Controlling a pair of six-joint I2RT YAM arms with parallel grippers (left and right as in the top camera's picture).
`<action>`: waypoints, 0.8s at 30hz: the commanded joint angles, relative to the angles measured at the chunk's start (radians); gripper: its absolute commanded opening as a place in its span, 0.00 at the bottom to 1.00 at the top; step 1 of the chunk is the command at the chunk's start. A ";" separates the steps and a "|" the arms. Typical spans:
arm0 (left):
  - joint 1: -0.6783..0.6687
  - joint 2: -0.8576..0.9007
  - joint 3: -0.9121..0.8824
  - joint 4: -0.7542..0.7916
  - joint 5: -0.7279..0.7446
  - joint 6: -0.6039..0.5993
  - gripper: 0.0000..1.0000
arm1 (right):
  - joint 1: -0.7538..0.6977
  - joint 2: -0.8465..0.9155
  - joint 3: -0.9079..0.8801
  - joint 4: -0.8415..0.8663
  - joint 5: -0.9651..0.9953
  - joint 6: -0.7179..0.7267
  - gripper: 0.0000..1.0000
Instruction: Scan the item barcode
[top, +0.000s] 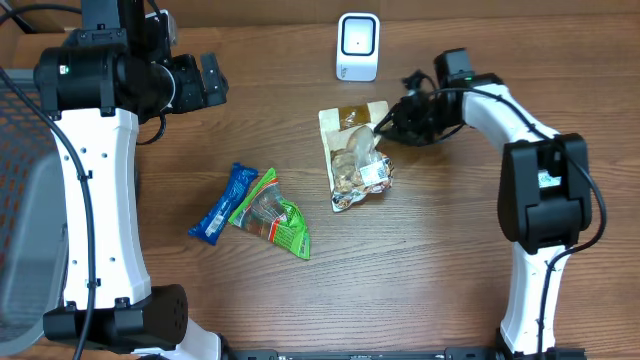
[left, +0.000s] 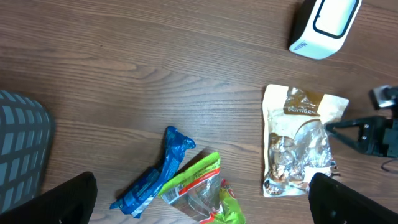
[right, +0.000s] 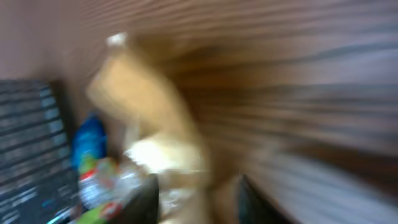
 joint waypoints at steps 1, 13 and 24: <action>-0.001 0.001 0.014 0.000 0.003 -0.006 1.00 | -0.012 -0.009 0.046 -0.045 0.149 -0.071 0.58; 0.000 0.002 0.014 0.000 0.003 -0.006 0.99 | -0.011 -0.007 0.166 -0.376 0.143 -0.201 1.00; 0.000 0.002 0.014 0.000 0.003 -0.006 1.00 | 0.035 -0.007 0.011 -0.282 -0.059 -0.200 0.98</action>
